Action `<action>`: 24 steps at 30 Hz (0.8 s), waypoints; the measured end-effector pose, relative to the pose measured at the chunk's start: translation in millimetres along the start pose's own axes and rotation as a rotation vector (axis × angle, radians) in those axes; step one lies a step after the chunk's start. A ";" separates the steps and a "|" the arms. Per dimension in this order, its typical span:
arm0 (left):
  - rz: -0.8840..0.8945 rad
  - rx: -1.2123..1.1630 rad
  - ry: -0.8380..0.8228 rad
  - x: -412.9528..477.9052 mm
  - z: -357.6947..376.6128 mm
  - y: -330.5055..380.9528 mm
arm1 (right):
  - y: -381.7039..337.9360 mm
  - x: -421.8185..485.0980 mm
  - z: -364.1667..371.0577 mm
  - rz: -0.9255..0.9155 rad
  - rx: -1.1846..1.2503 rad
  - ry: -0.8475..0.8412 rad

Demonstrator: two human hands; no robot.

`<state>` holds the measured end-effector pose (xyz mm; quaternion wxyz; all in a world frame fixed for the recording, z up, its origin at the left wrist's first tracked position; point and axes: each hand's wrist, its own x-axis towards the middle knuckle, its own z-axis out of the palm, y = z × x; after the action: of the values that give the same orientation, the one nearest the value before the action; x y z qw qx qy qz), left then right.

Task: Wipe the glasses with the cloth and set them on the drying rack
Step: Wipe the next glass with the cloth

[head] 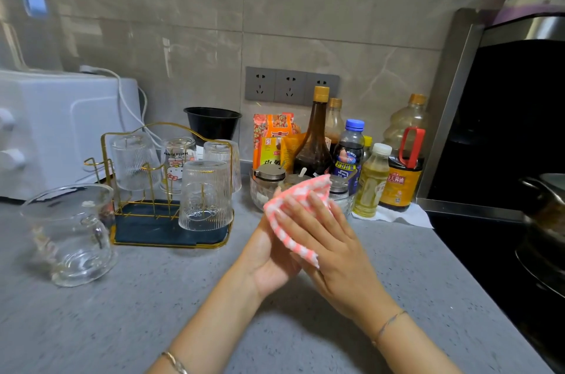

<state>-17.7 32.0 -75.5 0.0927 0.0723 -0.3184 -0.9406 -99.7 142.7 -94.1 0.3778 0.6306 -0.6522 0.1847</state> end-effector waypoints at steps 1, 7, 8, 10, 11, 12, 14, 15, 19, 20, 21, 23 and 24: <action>0.011 -0.002 0.008 0.6 0.6 0.4 | 1.9 -0.5 -0.5 0.011 0.005 0.003; 0.059 -0.067 0.012 -0.1 -2.9 10.4 | 3.4 -8.3 6.0 -0.031 0.030 -0.120; 0.074 -0.076 0.004 -0.8 -3.0 11.1 | 1.3 -8.3 7.0 -0.049 0.028 -0.138; 0.085 -0.054 0.011 1.7 -5.1 10.6 | -2.0 -6.7 7.2 -0.065 0.022 -0.148; 0.067 -0.038 0.010 3.3 -5.9 9.5 | -2.2 -6.0 6.4 -0.062 0.014 -0.144; 0.042 -0.021 0.008 1.8 -3.5 8.5 | -2.5 -5.1 5.8 -0.053 0.002 -0.135; 0.020 0.011 -0.001 1.7 -2.1 5.9 | -1.3 -4.0 3.9 -0.019 -0.027 -0.103; 0.021 0.023 -0.008 1.6 -2.3 5.4 | 0.0 -3.9 3.2 0.007 -0.036 -0.081; 0.065 -0.010 -0.003 0.0 -1.7 8.8 | 4.4 -5.9 1.8 0.052 -0.043 -0.057; 0.074 -0.015 0.000 -1.1 -1.5 11.0 | 3.6 -6.8 2.1 0.043 -0.035 -0.068; 0.078 -0.022 0.001 -0.2 -3.8 12.8 | 2.1 -7.2 3.0 0.034 -0.023 -0.083; 0.070 -0.017 0.005 0.4 -6.6 14.1 | -2.5 -7.3 4.3 0.012 0.003 -0.120; 0.069 -0.004 0.002 0.3 -6.9 14.5 | -4.3 -7.0 4.6 -0.008 0.005 -0.133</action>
<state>-14.8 16.6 -72.1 0.1257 0.0618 -0.3187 -0.9375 -97.3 143.6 -103.2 0.3328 0.6449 -0.6730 0.1425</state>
